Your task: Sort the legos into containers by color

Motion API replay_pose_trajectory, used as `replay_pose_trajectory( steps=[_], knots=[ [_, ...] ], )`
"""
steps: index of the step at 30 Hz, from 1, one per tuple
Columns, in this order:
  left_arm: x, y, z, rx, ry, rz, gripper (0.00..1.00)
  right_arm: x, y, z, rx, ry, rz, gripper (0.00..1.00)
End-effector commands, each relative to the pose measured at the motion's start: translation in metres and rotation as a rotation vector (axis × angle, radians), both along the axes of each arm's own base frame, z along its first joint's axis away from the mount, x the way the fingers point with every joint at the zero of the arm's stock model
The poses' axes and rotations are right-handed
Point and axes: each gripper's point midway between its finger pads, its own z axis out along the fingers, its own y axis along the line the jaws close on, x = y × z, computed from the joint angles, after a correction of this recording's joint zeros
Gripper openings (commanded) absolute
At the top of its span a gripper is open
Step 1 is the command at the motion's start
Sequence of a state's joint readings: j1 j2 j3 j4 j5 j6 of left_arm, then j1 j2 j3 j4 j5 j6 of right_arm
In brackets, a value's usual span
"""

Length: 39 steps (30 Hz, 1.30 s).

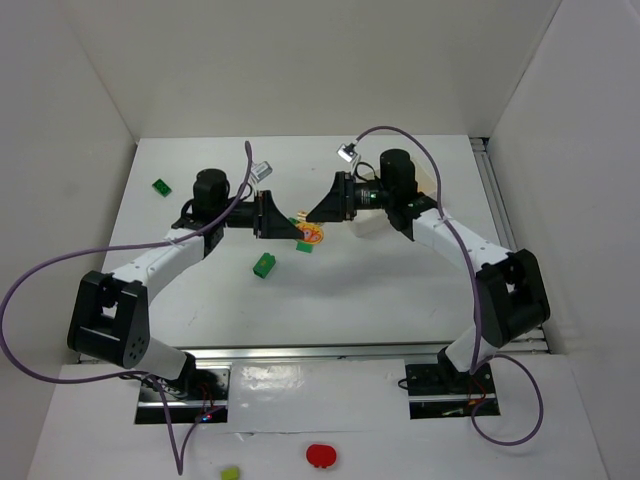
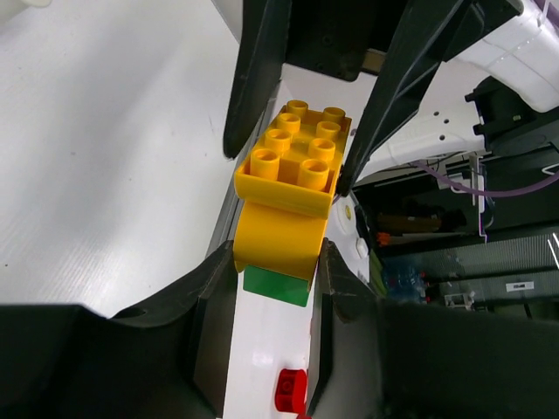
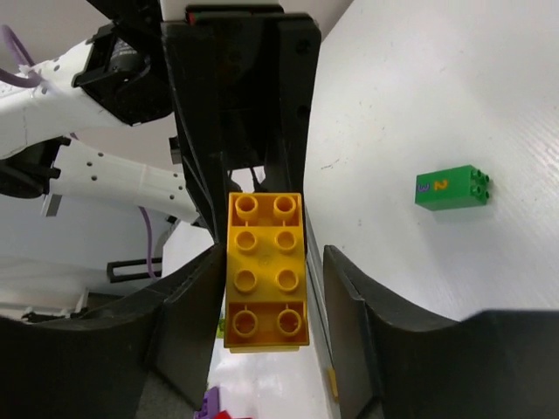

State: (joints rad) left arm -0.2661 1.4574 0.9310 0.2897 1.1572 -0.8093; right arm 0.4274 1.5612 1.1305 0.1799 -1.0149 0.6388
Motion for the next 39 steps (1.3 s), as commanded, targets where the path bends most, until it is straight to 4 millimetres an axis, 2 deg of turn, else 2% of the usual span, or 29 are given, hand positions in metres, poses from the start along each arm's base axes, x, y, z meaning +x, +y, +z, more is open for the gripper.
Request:
replay_pose_trajectory(
  steps=[1,7,12,14,17,19,21,29,31,32,35,36,37,38,39],
  knots=[
    [-0.004,0.001,0.0,-0.013,-0.054,-0.041,0.0,0.008,0.002,0.02,0.051,-0.071,-0.001,0.54],
    [-0.006,0.002,-0.005,-0.005,-0.035,-0.042,0.0,0.018,-0.007,0.018,0.024,-0.059,-0.071,0.37],
    [-0.005,0.002,-0.006,-0.002,-0.045,-0.034,0.0,0.022,-0.008,0.02,0.002,-0.077,-0.094,0.37],
    [-0.005,0.002,-0.006,-0.002,-0.045,-0.034,0.0,0.019,-0.007,0.016,0.004,-0.069,-0.074,0.57],
    [-0.003,0.002,-0.003,-0.004,-0.054,-0.034,0.0,0.019,-0.007,0.006,-0.005,-0.035,-0.066,0.8],
    [-0.003,0.002,-0.003,-0.004,-0.054,-0.034,0.0,0.018,-0.006,0.006,-0.003,-0.034,-0.057,0.85],
    [-0.003,0.002,-0.003,-0.004,-0.054,-0.034,0.0,0.018,-0.006,0.002,-0.005,-0.023,-0.048,0.85],
    [-0.003,0.002,-0.003,-0.004,-0.054,-0.034,0.0,0.009,0.006,-0.013,-0.016,0.008,0.01,0.76],
    [-0.004,0.002,-0.003,-0.005,-0.044,-0.033,0.0,0.006,0.009,-0.013,-0.016,0.008,0.021,0.69],
    [-0.004,0.002,-0.003,-0.005,-0.044,-0.033,0.0,0.006,0.009,-0.013,-0.016,0.008,0.021,0.57],
    [-0.001,0.001,-0.002,-0.005,-0.044,-0.033,0.0,0.007,0.009,-0.012,-0.012,-0.001,0.021,0.39],
    [-0.002,0.001,-0.003,-0.002,-0.036,-0.033,0.0,0.006,0.009,-0.007,-0.003,-0.007,0.02,0.37],
    [-0.003,0.001,-0.005,0.002,-0.036,-0.035,0.0,0.004,0.009,-0.006,0.0,-0.006,0.03,0.38],
    [-0.001,0.001,-0.002,0.0,-0.045,-0.035,0.0,0.003,0.009,-0.002,0.006,-0.013,0.042,0.45],
    [-0.001,0.001,-0.002,0.0,-0.045,-0.035,0.0,0.002,0.01,-0.008,-0.001,-0.002,0.053,0.52]
  ],
)
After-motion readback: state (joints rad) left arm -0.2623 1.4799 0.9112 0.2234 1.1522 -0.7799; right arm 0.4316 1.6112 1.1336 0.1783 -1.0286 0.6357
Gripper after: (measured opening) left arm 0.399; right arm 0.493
